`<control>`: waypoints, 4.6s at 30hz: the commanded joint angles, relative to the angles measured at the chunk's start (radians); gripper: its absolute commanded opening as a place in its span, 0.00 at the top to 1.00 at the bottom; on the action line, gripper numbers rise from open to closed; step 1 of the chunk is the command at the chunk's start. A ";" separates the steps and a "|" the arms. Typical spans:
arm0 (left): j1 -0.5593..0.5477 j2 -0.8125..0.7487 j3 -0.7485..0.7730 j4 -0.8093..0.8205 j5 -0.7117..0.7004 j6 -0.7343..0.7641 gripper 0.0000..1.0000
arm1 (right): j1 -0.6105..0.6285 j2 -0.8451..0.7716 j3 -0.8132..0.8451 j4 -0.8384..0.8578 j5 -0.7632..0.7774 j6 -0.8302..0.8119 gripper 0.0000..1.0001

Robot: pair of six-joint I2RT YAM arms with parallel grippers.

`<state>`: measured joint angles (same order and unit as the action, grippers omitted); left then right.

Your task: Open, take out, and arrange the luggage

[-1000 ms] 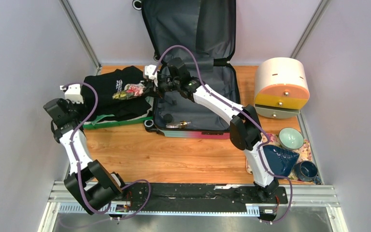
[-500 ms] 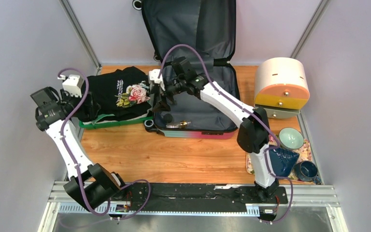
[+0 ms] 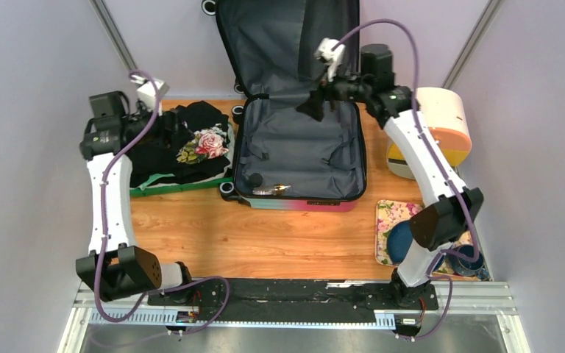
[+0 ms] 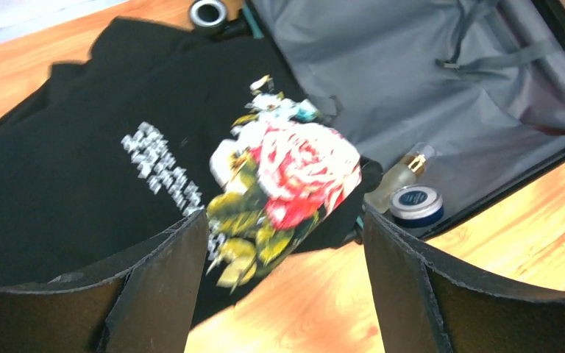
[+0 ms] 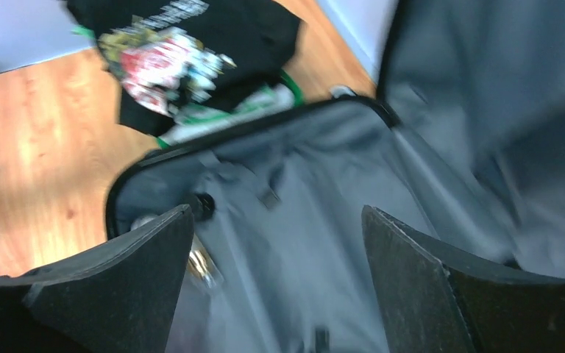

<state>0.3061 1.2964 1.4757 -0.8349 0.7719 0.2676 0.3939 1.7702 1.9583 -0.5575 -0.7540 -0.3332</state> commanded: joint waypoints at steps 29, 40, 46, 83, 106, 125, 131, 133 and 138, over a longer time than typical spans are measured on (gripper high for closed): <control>-0.133 0.469 -0.256 0.281 -0.536 -0.030 0.27 | -0.300 -0.201 -0.317 -0.259 0.252 0.152 0.18; 0.019 0.580 -0.048 0.192 -0.531 0.188 0.24 | -0.299 -0.184 -0.312 -0.245 0.254 0.155 0.18; 0.018 0.570 0.122 0.096 -0.424 0.199 0.17 | -0.299 -0.153 -0.257 -0.261 0.252 0.148 0.19; -0.348 0.313 0.144 0.148 -0.137 0.055 0.09 | -0.662 -0.092 -0.414 -0.182 0.456 0.045 0.23; -0.349 0.261 0.012 0.368 -0.154 -0.056 0.07 | -0.581 -0.213 -0.462 0.085 0.364 0.307 0.11; -0.349 0.259 -0.091 0.617 -0.063 -0.245 0.14 | -0.814 -0.126 -0.817 0.378 0.124 0.697 0.36; -0.349 0.352 -0.042 0.625 0.018 -0.246 0.16 | -0.817 -0.011 -0.783 0.424 0.121 0.688 0.42; -0.349 0.374 -0.009 0.617 0.027 -0.251 0.17 | -0.816 0.034 -0.776 0.491 0.136 0.723 0.45; -0.349 0.389 -0.003 0.615 0.035 -0.237 0.17 | -0.796 0.074 -0.759 0.550 0.205 0.734 0.50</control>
<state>-0.0391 1.6989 1.4300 -0.2436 0.7555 0.0296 -0.4171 1.8305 1.1473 -0.1131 -0.5812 0.3695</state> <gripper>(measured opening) 0.832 0.511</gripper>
